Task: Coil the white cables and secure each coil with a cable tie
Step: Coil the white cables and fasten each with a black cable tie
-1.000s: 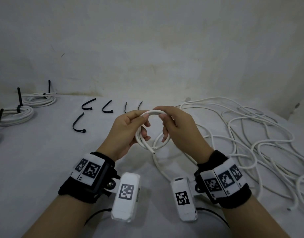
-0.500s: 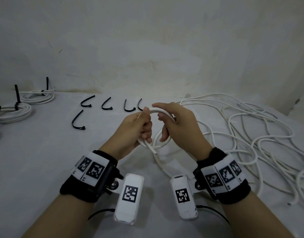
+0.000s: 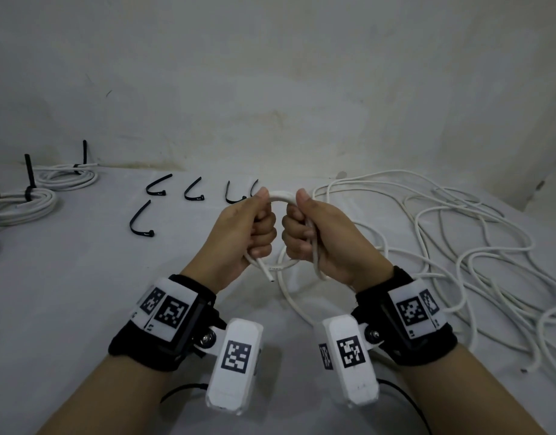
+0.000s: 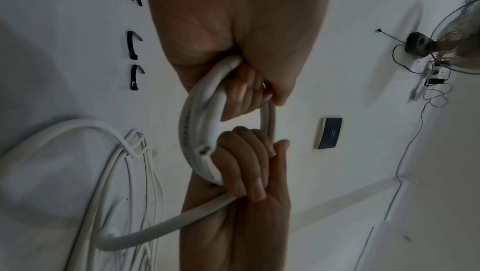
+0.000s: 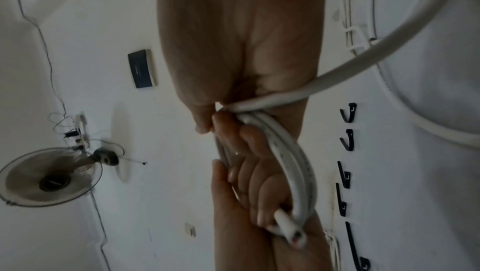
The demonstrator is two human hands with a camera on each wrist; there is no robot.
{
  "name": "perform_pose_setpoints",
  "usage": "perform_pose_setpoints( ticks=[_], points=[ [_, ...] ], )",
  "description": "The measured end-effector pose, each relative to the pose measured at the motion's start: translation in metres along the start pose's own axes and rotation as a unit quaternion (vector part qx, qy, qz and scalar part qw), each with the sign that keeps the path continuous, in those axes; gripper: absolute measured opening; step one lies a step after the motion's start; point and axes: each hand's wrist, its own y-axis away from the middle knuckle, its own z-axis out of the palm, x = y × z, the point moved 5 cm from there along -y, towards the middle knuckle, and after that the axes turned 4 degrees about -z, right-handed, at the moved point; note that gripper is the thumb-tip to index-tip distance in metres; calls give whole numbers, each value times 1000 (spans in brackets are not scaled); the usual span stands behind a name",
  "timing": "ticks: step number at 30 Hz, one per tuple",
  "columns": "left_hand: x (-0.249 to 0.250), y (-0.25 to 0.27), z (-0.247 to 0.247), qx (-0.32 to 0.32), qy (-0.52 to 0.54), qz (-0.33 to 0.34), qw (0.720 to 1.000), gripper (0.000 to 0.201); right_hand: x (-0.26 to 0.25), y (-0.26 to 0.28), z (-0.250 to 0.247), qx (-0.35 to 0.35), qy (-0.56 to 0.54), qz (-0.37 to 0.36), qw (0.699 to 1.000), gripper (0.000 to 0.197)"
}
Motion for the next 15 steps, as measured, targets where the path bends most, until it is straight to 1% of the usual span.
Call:
perform_pose_setpoints(
  ticks=[2, 3, 5, 6, 8, 10, 12, 13, 15],
  points=[
    [-1, 0, 2, -6, 29, -11, 999, 46, -2, -1, 0, 23, 3, -23, 999, 37],
    [-3, -1, 1, -6, 57, -30, 998, 53, -4, -1, 1, 39, -4, -38, 999, 38],
    [-13, -2, -3, 5, 90, -90, 992, 67, -10, 0, 0, 70, -37, -74, 994, 38],
    [-21, -3, -7, 10, 84, -130, 988, 68, -13, 0, 1, 83, -57, -92, 991, 38],
    [-36, 0, -9, -12, 42, -220, 974, 54, -16, 2, 2, 104, -93, -112, 984, 37],
    [-48, 7, -3, -70, -6, -283, 956, 37, -15, 4, 6, 105, -116, -119, 980, 36],
    [-53, 13, 8, -110, -16, -302, 947, 27, -11, 5, 14, 97, -127, -116, 980, 35],
    [-54, 15, 12, -114, -9, -296, 948, 22, -8, 5, 18, 91, -129, -113, 981, 35],
    [-55, 14, 13, -97, 20, -278, 955, 18, -7, 6, 22, 90, -128, -113, 981, 36]
  ],
)
